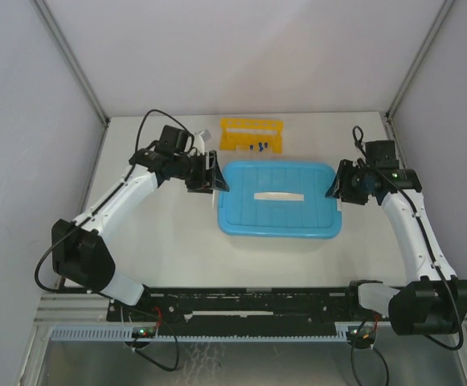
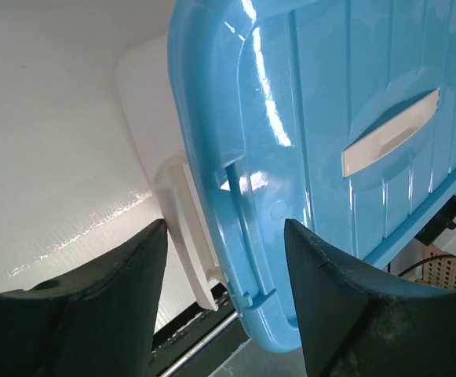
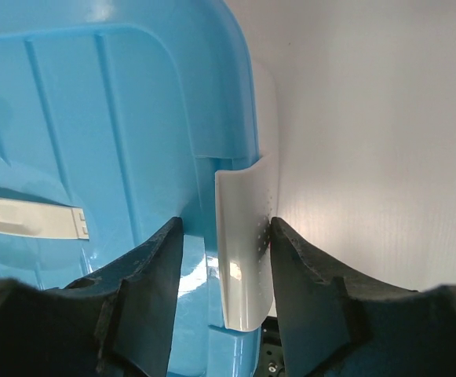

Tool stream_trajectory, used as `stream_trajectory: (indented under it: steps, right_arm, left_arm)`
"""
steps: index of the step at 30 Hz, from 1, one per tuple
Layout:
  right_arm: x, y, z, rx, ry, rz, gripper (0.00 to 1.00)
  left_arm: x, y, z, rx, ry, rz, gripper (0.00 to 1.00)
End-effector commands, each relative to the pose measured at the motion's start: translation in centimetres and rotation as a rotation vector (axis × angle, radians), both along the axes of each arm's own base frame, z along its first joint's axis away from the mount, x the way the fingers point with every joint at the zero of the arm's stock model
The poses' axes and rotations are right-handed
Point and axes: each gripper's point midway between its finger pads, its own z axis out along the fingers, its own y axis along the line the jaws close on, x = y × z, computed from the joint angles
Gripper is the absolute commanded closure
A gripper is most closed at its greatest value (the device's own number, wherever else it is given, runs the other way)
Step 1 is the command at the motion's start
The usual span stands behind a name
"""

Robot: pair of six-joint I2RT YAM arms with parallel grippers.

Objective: Organize the chemistry lab equipment
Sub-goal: Close the lid of the storage box.

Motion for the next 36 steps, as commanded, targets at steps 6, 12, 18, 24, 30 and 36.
stream_trajectory:
  steps: [6,12,18,24,30,36]
  right_arm:
    - [-0.4,0.1,-0.4,-0.055,0.027,0.001,0.55]
    - [-0.3,0.2,-0.4,-0.058,0.021,0.005,0.55]
    - [-0.3,0.5,-0.5,-0.059,0.028,0.016,0.55]
    - [-0.1,0.7,-0.7,-0.058,0.029,0.023,0.55]
    - [-0.2,0.8,-0.9,-0.062,0.037,0.026,0.55]
    - [-0.3,0.8,-0.9,-0.078,0.036,0.025,0.58]
  left_arm:
    - [0.1,-1.7,2.4,0.012,-0.061,-0.052,0.37]
    - [0.2,-1.8,1.9,0.041,-0.050,-0.051,0.38]
    - [-0.6,-2.6,1.8,0.136,-0.051,-0.092,0.39]
    - [-1.0,-2.7,0.7,0.158,-0.027,-0.103,0.39]
    - [-1.1,-2.5,0.2,0.171,-0.020,-0.103,0.40]
    - [-0.8,-2.4,0.7,0.191,-0.033,-0.088,0.44]
